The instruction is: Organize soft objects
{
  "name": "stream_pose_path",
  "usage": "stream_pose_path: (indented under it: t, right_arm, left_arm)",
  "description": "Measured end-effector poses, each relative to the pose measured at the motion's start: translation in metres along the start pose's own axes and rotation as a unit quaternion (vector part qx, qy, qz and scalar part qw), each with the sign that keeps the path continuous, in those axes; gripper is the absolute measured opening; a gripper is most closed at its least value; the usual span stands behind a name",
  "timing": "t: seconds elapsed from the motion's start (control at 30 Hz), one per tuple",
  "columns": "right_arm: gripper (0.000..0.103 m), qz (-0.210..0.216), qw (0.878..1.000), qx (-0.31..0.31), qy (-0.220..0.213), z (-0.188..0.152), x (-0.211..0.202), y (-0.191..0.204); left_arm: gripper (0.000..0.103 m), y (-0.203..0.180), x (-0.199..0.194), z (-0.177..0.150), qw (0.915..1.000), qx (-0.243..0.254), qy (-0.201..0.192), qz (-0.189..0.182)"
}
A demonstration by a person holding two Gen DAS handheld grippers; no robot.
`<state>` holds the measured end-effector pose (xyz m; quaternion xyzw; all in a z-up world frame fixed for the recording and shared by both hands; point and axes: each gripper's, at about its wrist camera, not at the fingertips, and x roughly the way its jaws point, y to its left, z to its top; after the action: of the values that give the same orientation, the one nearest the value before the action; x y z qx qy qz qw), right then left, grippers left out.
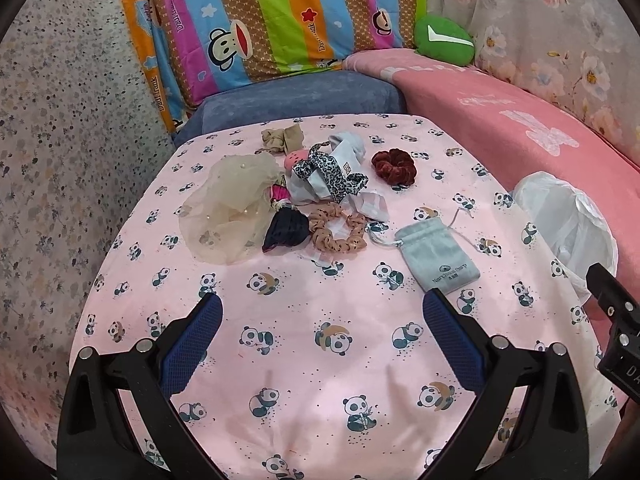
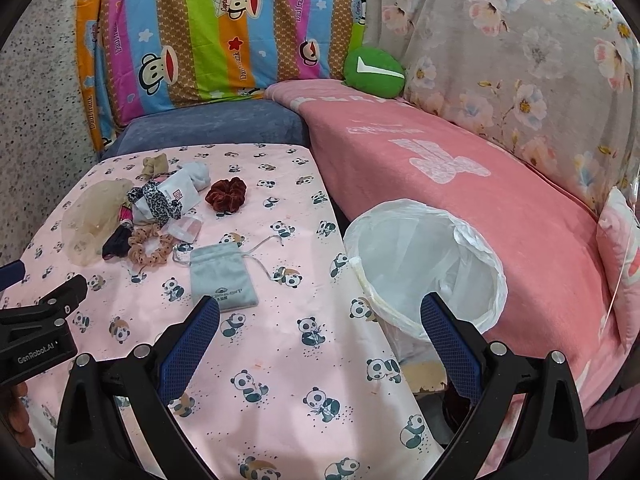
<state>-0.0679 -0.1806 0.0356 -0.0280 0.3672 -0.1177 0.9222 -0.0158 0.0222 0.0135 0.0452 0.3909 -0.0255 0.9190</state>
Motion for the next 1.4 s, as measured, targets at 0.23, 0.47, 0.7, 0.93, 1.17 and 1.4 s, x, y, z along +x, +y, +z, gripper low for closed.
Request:
stream_pose_path:
  t: [0.23, 0.47, 0.7, 0.93, 1.17, 1.4]
  right_arm:
    - [0.096, -0.001, 1.0, 0.0, 0.004, -0.0003, 0.0039, -0.0001]
    - [0.096, -0.001, 1.0, 0.0, 0.004, -0.0006, 0.0047, 0.0007]
    - [0.096, -0.001, 1.0, -0.001, 0.004, -0.0004, 0.0045, 0.0005]
    - [0.096, -0.004, 1.0, 0.002, 0.003, 0.0005, 0.0048, -0.0017]
    - [0.096, -0.004, 1.0, 0.003, 0.003, 0.0, 0.0051, -0.0043]
    - [0.096, -0.008, 1.0, 0.006, 0.004, -0.0016, 0.0073, -0.0081]
  left_arm:
    - [0.096, -0.0015, 0.0027, 0.0, 1.0, 0.008, 0.001, -0.002]
    - [0.096, -0.0022, 0.0024, 0.0008, 0.9999, 0.014, -0.005, 0.0]
    - [0.096, -0.0031, 0.0026, 0.0013, 0.9998, 0.017, -0.008, 0.001]
    - [0.096, -0.0045, 0.0041, 0.0009, 0.9998, 0.02, -0.009, 0.0]
    - [0.096, -0.0058, 0.0048, 0.0001, 0.9997, 0.022, -0.011, -0.001]
    - [0.096, -0.0062, 0.0058, -0.0001, 0.9997, 0.021, -0.01, -0.001]
